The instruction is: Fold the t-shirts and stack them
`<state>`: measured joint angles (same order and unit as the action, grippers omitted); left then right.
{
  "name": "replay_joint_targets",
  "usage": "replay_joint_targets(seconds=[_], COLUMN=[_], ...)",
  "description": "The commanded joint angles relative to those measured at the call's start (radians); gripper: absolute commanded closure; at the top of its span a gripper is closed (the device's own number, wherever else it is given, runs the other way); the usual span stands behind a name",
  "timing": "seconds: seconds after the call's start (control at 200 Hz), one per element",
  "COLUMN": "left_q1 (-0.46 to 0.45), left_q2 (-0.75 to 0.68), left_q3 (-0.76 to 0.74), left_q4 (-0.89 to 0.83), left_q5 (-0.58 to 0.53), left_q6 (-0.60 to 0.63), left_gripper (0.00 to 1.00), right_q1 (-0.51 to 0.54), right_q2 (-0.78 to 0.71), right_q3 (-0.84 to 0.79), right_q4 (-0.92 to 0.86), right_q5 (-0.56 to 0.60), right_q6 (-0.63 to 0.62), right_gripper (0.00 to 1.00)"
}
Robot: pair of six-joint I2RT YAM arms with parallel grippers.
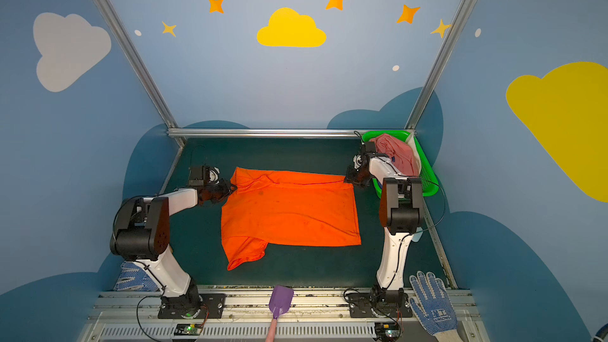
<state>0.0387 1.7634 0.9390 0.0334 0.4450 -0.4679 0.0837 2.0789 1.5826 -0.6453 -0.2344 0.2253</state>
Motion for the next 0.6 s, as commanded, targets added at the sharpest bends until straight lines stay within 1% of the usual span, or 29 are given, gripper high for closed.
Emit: replay_joint_targets(seconds=[0.0, 0.06, 0.165, 0.215, 0.365, 0.481, 0.596], left_q1=[-0.006, -0.018, -0.049, -0.065, -0.113, -0.141, -0.159], left_q2=[-0.061, -0.072, -0.072, -0.057, 0.052, 0.159, 0.276], left_q3=[0.048, 0.079, 0.151, 0.192, 0.327, 0.422, 0.535], left_q4=[-0.035, -0.057, -0.111, -0.134, -0.205, -0.233, -0.265], left_q5=[-0.014, -0.023, -0.041, -0.041, -0.026, 0.006, 0.043], left_q6=[0.012, 0.028, 0.061, 0.075, 0.097, 0.096, 0.092], left_gripper=[0.64, 0.61, 0.51, 0.48, 0.46, 0.46, 0.46], right_q1=[0.014, 0.022, 0.037, 0.046, 0.082, 0.108, 0.123], right_q2=[-0.054, -0.063, -0.066, -0.06, -0.001, 0.065, 0.115], right_q3=[0.043, 0.056, 0.082, 0.097, 0.16, 0.212, 0.237], right_q4=[-0.047, -0.051, -0.052, -0.05, -0.051, -0.072, -0.083], right_q5=[0.032, 0.035, 0.03, 0.023, -0.015, -0.025, -0.034], right_q6=[-0.014, -0.016, -0.01, -0.006, 0.009, 0.009, 0.013], right_gripper=[0.5, 0.48, 0.45, 0.45, 0.46, 0.54, 0.66])
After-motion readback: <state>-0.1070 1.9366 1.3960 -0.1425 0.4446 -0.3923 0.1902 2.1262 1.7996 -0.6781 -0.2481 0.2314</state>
